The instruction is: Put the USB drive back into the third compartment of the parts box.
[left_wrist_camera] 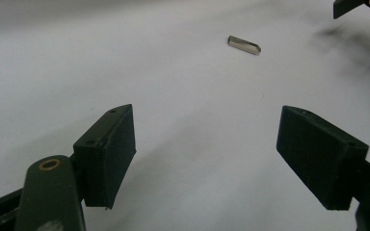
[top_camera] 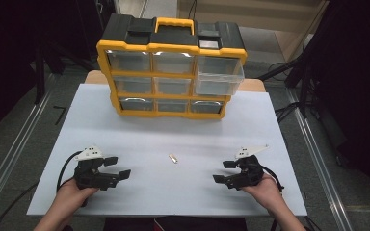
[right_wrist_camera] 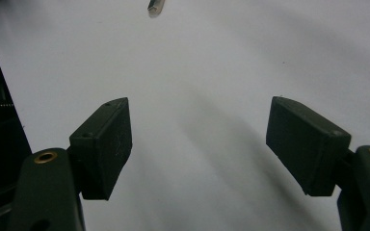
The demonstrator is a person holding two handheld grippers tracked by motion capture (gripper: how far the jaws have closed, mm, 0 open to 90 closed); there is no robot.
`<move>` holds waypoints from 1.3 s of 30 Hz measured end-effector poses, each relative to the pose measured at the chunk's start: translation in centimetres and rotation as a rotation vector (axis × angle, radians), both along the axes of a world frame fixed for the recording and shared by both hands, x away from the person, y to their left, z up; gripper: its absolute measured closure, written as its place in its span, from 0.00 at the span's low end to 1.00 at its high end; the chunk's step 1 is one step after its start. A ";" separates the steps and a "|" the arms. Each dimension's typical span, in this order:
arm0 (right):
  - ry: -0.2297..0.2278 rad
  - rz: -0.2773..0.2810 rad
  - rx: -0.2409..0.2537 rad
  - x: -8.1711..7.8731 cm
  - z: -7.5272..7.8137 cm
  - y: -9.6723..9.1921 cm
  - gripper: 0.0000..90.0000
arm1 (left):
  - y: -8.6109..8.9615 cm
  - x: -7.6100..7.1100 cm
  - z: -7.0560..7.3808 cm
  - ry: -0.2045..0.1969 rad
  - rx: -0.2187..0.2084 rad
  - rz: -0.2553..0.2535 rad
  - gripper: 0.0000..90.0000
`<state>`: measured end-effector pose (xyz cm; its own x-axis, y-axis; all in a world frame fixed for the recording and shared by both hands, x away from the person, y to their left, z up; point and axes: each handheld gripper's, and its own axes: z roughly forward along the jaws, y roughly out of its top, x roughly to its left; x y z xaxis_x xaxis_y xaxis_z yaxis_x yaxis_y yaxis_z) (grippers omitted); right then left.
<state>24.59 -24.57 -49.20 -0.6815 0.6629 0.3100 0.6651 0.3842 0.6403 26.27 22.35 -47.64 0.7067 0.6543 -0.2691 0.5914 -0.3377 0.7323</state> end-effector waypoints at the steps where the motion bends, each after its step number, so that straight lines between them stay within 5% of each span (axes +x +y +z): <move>1: -0.001 0.001 -0.002 0.0 0.0 0.0 0.25 | 0.0 0.0 0.0 0.002 0.000 0.001 0.25; 13: -0.027 0.014 -0.007 0.4 1.0 0.4 0.25 | -0.1 0.1 0.0 0.005 0.000 -0.004 0.25; 39: -0.067 0.050 -0.005 3.4 2.7 4.8 0.24 | 0.0 0.1 0.0 0.006 -0.006 -0.003 0.25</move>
<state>27.98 -19.79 -46.45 -0.7331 0.6286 0.2596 0.6006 0.4194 0.6807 26.34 22.35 -47.68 0.7073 0.6502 -0.2776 0.5949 -0.3352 0.7306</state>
